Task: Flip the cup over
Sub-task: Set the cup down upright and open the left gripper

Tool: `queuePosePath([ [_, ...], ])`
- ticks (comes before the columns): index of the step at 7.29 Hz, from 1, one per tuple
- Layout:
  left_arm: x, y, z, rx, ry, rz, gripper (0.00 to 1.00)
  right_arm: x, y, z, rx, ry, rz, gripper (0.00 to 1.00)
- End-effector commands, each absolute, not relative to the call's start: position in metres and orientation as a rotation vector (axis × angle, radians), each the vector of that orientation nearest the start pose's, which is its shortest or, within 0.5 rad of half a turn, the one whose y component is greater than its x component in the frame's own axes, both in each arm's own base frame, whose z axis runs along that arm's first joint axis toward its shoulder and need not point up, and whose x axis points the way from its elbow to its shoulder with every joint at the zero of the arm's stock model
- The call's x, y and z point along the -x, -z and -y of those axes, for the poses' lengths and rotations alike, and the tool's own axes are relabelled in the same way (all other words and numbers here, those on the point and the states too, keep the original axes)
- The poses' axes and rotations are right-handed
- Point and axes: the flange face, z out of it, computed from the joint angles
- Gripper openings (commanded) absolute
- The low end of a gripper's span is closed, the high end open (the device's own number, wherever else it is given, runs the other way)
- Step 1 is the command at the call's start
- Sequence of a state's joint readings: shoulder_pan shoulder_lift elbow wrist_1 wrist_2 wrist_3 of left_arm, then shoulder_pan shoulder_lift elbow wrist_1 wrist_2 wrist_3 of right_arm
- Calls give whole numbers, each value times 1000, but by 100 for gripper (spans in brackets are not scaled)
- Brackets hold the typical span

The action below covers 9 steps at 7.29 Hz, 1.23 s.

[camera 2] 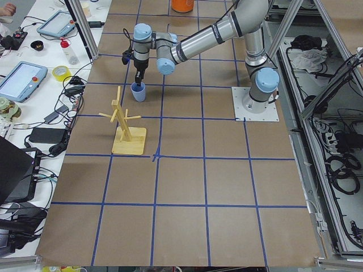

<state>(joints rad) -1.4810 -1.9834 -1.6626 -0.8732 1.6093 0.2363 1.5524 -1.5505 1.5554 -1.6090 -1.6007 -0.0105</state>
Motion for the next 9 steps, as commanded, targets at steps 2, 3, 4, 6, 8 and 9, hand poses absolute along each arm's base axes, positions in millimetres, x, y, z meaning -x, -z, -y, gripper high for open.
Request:
queuePosePath([
  [2, 103, -378, 605, -286, 234, -3055, 100, -123, -489, 506, -13, 48, -3163, 100],
  [3, 104, -416, 589, -288, 171, -3063, 100, -121, -489, 506, -13, 50, -3171, 100],
  [4, 106, -452, 565, -289, 153, -3067, 100, -122, -488, 507, -17, 48, -3160, 100],
  [6, 108, -513, 513, -276, 200, -3062, 100, -122, -489, 506, -10, 50, -3169, 100],
  [8, 110, -534, 491, -222, 252, -3069, 100, -122, -487, 507, -13, 46, -3166, 100],
  [9, 110, -533, 491, -98, 251, -3081, 100, -122, -489, 506, -13, 50, -3166, 100],
])
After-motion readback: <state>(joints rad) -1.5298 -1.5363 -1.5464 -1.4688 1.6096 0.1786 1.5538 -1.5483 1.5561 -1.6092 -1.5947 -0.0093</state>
